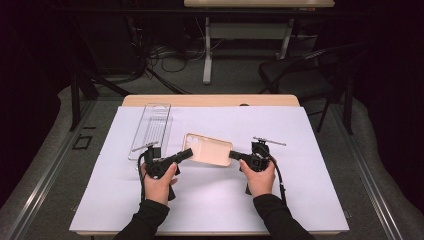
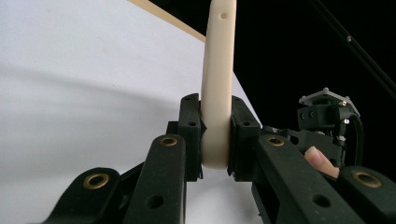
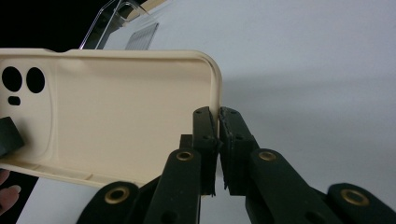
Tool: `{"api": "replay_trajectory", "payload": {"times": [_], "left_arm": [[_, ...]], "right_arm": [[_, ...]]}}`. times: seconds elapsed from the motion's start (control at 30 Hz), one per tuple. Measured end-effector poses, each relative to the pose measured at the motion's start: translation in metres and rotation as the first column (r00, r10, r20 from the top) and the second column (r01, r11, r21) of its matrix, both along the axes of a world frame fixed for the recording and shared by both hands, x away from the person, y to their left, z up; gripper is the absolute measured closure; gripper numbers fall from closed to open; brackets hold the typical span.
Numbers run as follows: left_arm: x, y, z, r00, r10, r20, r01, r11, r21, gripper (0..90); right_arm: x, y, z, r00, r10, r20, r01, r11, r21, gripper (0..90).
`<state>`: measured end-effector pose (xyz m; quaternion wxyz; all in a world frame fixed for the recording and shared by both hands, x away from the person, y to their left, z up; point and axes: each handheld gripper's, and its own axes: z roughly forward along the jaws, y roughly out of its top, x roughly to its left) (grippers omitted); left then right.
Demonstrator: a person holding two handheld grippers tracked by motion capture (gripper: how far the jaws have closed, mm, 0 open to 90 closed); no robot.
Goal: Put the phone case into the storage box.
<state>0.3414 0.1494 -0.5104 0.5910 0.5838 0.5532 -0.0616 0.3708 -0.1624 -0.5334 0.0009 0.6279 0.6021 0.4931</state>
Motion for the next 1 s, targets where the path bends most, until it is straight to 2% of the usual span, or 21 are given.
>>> {"api": "replay_trajectory", "payload": {"times": [1.0], "left_arm": [[-0.0008, 0.0025, 0.0021, 0.9999, 0.013, -0.001, -0.013, 0.9999, 0.000, 79.6]], "right_arm": [[-0.0056, 0.0032, -0.0009, 0.9999, 0.004, 0.011, -0.004, 1.0000, -0.004, 84.8]]}}
